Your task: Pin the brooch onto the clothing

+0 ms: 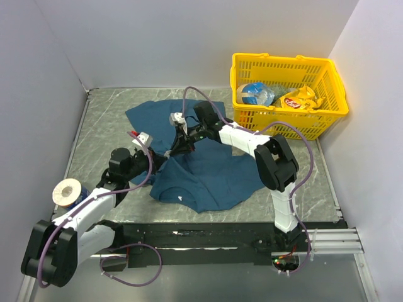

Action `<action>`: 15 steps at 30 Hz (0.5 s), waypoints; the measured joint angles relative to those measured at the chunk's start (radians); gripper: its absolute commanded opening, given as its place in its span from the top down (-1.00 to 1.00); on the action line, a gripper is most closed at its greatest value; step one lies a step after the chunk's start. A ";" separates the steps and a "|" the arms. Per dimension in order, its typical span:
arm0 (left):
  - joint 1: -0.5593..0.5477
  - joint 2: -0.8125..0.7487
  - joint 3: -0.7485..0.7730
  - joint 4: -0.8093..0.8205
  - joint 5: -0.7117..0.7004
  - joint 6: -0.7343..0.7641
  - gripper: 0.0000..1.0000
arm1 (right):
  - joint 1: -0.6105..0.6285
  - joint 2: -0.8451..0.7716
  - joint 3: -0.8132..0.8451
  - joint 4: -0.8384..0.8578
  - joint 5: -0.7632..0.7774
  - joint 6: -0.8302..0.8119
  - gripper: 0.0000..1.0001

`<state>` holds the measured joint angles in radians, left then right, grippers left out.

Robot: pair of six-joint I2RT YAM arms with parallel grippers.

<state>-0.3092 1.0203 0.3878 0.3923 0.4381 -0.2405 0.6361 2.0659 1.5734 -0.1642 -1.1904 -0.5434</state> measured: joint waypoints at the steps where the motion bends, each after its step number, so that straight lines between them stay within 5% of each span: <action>1: -0.002 0.000 0.001 -0.005 -0.006 0.001 0.98 | 0.001 0.000 0.001 -0.003 0.005 0.000 0.59; 15: -0.030 -0.017 0.016 -0.053 -0.063 0.019 0.98 | 0.016 0.000 0.026 -0.037 0.086 0.049 0.58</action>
<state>-0.3389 1.0035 0.4038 0.3389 0.3752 -0.2214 0.6521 2.0659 1.5990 -0.2008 -1.1042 -0.4946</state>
